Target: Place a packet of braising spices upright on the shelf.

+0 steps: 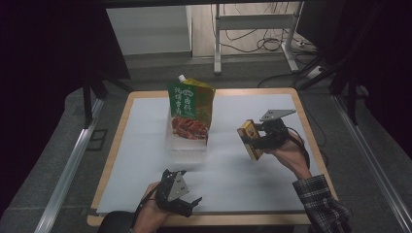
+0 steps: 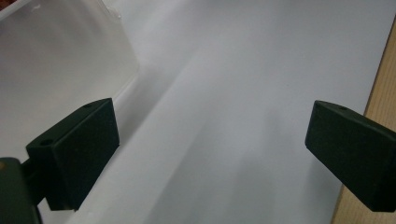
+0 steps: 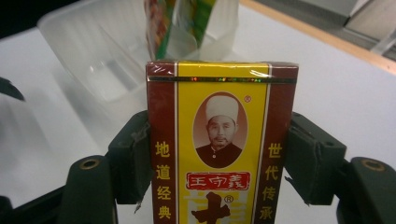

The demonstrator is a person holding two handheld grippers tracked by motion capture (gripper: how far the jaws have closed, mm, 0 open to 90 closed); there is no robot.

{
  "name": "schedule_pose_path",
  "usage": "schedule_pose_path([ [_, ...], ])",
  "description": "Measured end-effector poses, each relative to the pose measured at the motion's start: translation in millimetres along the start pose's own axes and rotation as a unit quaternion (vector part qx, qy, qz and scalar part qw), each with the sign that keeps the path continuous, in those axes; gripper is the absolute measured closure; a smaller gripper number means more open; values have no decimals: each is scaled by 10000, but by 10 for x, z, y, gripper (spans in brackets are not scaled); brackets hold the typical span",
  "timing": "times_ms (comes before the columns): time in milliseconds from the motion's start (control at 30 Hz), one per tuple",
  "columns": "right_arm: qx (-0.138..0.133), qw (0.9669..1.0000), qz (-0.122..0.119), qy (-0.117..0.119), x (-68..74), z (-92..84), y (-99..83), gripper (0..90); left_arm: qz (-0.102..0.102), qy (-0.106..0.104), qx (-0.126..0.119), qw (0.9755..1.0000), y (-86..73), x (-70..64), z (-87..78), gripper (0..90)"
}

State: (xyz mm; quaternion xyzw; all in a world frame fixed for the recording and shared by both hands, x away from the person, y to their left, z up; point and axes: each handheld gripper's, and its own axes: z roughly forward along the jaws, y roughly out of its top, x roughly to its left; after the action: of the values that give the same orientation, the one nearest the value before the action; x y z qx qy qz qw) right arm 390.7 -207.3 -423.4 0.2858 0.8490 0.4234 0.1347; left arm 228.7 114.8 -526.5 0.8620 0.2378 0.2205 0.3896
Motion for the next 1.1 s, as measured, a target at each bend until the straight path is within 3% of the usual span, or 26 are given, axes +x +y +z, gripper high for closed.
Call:
schedule_pose_path([
  [400, -543, 9984, -62, 156, 88, -27, 171, 321, -37, 17, -22, 10000, -2, 11, -5, 25],
  [1100, -936, 9945, -183, 438, 290, 177, 381, 322, -243, -221, -311, 9990, -1, 49, -56, 19],
])
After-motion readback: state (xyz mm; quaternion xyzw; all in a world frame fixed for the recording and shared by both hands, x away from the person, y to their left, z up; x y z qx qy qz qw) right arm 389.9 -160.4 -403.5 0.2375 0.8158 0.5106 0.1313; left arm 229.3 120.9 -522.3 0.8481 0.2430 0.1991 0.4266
